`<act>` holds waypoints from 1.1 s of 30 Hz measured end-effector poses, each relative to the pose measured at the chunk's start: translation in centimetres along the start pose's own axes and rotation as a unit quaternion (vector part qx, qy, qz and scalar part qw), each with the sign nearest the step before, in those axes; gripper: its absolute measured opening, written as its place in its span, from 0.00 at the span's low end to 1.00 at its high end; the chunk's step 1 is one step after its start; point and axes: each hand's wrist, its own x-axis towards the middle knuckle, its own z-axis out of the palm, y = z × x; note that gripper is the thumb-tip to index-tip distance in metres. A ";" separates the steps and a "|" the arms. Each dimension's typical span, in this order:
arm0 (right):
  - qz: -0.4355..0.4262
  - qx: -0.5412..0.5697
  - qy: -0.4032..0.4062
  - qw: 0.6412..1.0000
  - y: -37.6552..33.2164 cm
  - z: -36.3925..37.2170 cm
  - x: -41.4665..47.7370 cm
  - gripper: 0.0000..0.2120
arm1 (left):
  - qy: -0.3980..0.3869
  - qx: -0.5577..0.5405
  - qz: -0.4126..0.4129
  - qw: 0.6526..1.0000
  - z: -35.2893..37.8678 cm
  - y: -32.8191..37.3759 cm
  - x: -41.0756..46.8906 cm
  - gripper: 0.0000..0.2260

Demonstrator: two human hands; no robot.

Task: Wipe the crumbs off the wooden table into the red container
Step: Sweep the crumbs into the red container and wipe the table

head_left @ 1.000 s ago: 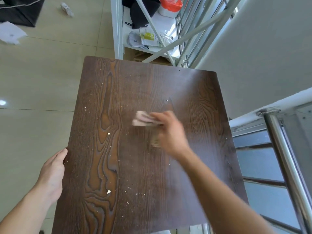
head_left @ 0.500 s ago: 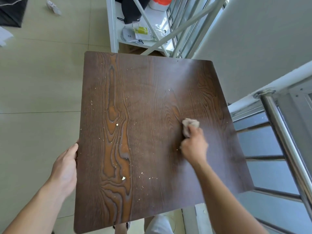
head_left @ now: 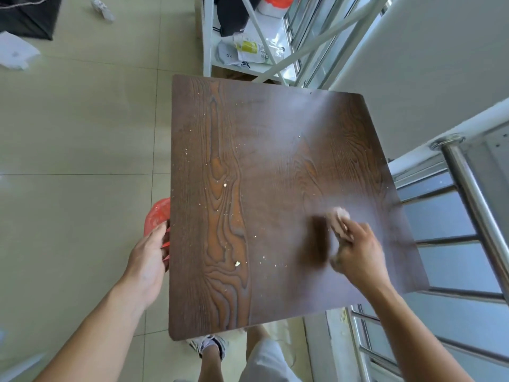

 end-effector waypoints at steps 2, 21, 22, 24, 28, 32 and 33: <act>0.136 0.075 -0.090 0.984 0.6 2.4 -3.1 0.34 | -0.002 -0.006 -0.003 1.000 0.0 0.0 -0.5 0.16; 0.188 0.518 -0.075 0.831 -26.2 8.1 2.8 0.11 | -0.006 -0.021 -0.022 1.000 -0.2 0.5 -1.1 0.16; 0.167 0.528 -0.072 0.830 -24.9 6.9 3.1 0.08 | -0.007 -0.024 -0.023 0.999 -0.3 0.5 -1.0 0.16; 0.118 0.537 -0.019 0.835 -21.2 5.0 3.6 0.13 | -0.009 -0.030 -0.018 0.999 -0.5 0.5 -0.7 0.15; 0.041 0.372 0.097 0.922 -11.2 0.2 8.3 0.12 | -0.005 -0.040 -0.016 0.999 -0.7 0.7 -0.2 0.14; 0.100 0.201 0.129 0.966 -3.1 -3.5 17.7 0.10 | -0.003 -0.035 -0.023 0.999 -0.3 0.5 0.5 0.16; 0.110 0.193 0.097 0.970 -1.4 -3.1 20.5 0.09 | 0.005 -0.038 -0.026 0.999 -0.2 0.5 0.6 0.16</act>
